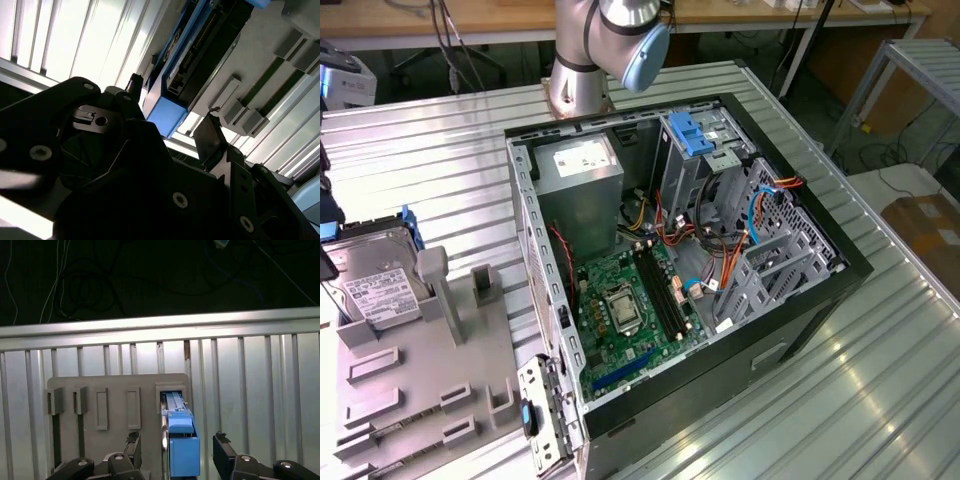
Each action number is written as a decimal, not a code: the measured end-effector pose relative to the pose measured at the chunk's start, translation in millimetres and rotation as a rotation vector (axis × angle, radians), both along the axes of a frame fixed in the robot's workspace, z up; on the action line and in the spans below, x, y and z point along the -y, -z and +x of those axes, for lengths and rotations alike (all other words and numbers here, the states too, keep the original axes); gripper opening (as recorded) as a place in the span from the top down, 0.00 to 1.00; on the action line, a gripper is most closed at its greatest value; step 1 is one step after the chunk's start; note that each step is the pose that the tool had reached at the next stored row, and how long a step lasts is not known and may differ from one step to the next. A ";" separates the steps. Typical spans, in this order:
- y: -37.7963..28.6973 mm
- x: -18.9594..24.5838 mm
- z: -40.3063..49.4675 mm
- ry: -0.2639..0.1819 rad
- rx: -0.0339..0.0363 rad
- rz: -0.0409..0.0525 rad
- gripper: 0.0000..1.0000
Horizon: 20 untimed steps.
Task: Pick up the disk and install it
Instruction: 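Pick up the disk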
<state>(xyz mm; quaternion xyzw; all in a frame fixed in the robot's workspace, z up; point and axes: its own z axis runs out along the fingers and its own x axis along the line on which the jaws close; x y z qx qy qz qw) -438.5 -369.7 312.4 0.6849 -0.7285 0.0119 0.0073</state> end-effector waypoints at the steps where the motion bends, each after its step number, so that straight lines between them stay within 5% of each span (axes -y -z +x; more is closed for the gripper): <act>1: 0.8 0.0 0.0 0.000 0.0000 0.0000 0.32; 5: 2.7 0.0 0.0 0.000 0.0000 0.0000 0.47; 20: 6.7 -0.6 0.0 0.000 0.0001 0.0000 0.56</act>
